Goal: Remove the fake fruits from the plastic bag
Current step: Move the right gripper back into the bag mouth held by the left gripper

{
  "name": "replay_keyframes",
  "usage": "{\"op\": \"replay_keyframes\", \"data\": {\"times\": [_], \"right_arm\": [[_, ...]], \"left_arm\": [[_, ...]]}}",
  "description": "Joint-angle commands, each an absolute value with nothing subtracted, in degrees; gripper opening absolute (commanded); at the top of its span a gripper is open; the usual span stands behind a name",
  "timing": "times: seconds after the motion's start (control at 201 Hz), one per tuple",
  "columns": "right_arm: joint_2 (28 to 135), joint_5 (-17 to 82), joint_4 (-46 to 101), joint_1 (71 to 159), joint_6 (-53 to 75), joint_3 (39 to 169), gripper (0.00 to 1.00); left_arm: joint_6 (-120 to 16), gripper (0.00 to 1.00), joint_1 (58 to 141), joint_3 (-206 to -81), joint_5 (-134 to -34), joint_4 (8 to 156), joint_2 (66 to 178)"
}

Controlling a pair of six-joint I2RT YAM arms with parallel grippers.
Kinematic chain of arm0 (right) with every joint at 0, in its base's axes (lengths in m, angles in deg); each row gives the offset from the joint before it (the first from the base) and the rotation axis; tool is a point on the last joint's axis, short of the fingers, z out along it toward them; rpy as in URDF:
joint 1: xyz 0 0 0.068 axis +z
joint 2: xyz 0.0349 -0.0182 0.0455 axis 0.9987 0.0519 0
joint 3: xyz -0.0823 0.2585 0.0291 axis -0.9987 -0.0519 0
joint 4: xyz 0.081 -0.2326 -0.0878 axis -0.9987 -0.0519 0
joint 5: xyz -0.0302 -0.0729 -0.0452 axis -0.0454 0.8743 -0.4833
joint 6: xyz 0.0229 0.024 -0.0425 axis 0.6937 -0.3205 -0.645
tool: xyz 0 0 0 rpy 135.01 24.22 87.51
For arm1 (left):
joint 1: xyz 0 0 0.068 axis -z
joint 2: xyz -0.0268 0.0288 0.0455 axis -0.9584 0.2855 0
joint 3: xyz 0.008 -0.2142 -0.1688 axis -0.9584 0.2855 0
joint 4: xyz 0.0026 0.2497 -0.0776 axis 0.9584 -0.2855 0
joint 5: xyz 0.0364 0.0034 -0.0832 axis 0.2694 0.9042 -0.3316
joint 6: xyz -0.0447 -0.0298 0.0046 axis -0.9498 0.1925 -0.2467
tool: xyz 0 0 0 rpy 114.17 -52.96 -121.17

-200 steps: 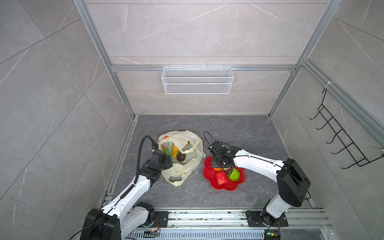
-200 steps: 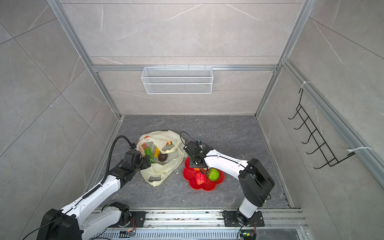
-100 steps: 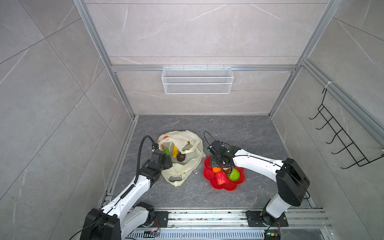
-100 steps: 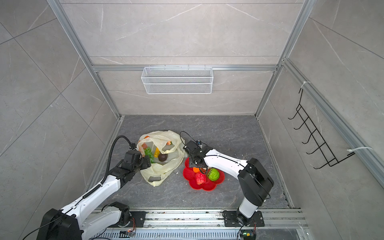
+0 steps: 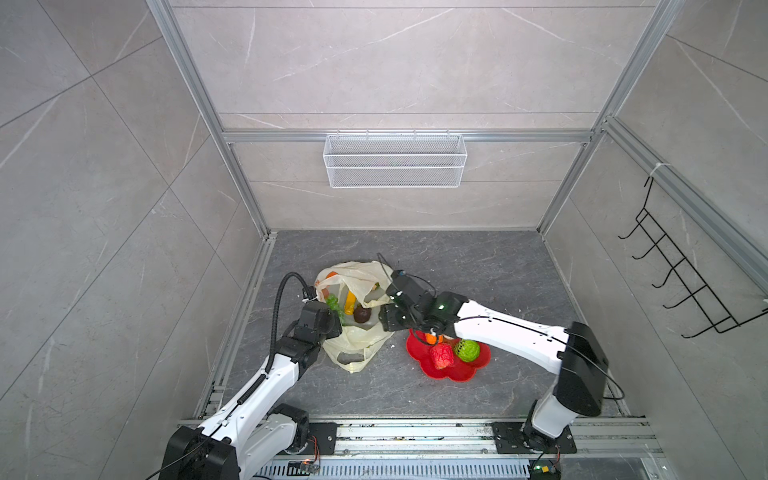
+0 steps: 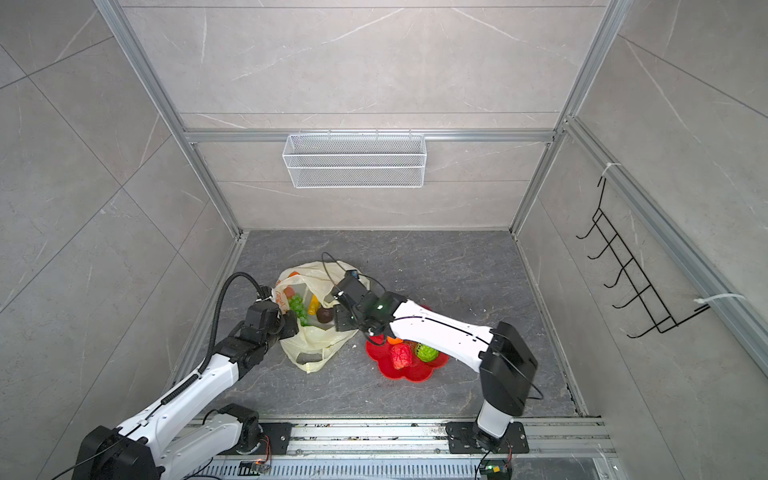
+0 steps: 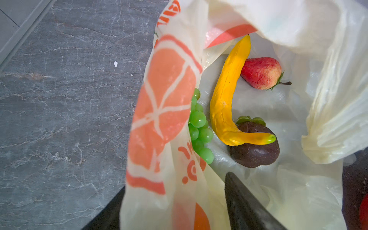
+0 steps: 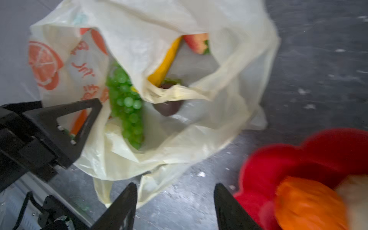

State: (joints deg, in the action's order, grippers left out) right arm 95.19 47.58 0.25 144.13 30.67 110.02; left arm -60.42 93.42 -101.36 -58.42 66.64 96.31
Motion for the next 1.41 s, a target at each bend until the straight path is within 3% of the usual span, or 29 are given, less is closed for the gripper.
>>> {"op": "replay_keyframes", "data": {"times": [0.0, 0.453, 0.757, 0.901, 1.255, 1.404], "right_arm": [[101.5, 43.1, 4.9, 143.9, 30.6, 113.0, 0.62], [126.2, 49.9, -3.3, 137.3, 30.0, 141.6, 0.53], [137.5, 57.3, -10.6, 133.4, 25.5, 159.9, 0.52], [138.1, 59.3, -10.5, 133.0, 25.0, 160.7, 0.55], [153.4, 54.0, -21.6, 129.5, 25.7, 183.2, 0.63], [154.2, 50.9, -21.1, 128.9, 26.1, 184.4, 0.64]], "left_arm": [[-59.5, 0.61, 93.6, -101.1, -58.0, 68.4, 95.4], [-59.3, 0.17, 93.6, -100.2, -60.8, 69.9, 93.6], [-59.2, 0.07, 93.7, -100.5, -59.6, 69.8, 94.6], [-58.9, 0.04, 93.7, -100.5, -60.4, 70.2, 94.4], [-56.4, 0.0, 93.7, -97.9, -71.4, 76.3, 90.7], [-56.1, 0.0, 93.8, -97.7, -72.7, 77.1, 90.8]]}}
